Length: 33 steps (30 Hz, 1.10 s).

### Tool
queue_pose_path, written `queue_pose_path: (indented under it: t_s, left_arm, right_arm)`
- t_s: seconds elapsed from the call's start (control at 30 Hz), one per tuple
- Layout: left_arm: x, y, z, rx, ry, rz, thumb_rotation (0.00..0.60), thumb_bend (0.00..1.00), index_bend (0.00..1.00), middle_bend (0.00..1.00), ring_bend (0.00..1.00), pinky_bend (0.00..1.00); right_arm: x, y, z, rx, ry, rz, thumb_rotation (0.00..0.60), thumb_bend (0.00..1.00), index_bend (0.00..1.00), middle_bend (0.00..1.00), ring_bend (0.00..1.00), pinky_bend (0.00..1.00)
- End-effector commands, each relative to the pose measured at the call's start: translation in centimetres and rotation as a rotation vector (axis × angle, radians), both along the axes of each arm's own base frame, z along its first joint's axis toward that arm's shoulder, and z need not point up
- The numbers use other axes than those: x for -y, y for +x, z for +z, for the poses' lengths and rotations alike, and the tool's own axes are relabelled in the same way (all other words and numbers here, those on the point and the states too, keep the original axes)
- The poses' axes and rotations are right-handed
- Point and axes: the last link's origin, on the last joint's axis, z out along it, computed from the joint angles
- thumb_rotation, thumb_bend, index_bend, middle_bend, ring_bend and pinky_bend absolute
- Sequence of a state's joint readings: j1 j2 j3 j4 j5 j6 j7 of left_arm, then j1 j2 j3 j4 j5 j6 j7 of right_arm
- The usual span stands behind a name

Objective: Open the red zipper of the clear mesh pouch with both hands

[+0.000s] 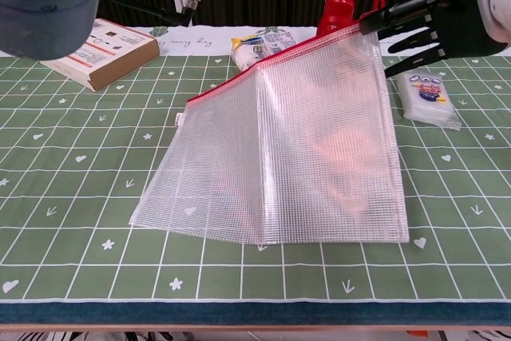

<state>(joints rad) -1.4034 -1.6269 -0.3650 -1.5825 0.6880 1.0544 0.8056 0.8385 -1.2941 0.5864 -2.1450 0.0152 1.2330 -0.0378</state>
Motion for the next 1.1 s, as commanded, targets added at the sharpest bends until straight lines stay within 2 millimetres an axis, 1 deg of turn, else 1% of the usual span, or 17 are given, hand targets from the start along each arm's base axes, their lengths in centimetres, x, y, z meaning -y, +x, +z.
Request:
queue_pose_path:
  t_s: [0.03, 0.27, 0.57, 1.1]
  left_arm:
    - [-0.1, -0.5, 0.1, -0.004, 0.002, 0.004, 0.600, 0.48, 0.61, 0.29, 0.05, 0.12]
    - [-0.4, -2.3, 0.9, -0.015, 0.005, 0.018, 0.600, 0.48, 0.61, 0.29, 0.05, 0.12]
    - [-0.4, -3.3, 1.2, -0.024, 0.001, 0.029, 0.600, 0.48, 0.61, 0.29, 0.05, 0.12]
    - [-0.8, -5.2, 2.0, -0.033, 0.018, 0.055, 0.600, 0.48, 0.61, 0.29, 0.05, 0.12]
  right_arm:
    - [0.0, 0.1, 0.2, 0.008, -0.007, 0.003, 0.600, 0.55, 0.60, 0.12, 0.00, 0.21]
    - [0.3, 0.5, 1.5, 0.046, -0.040, 0.003, 0.600, 0.55, 0.61, 0.12, 0.00, 0.21]
    - [0.7, 0.6, 2.4, 0.064, -0.063, -0.001, 0.600, 0.55, 0.61, 0.13, 0.00, 0.21]
    - [1.4, 0.2, 4.4, 0.096, -0.110, -0.030, 0.600, 0.55, 0.62, 0.14, 0.00, 0.21]
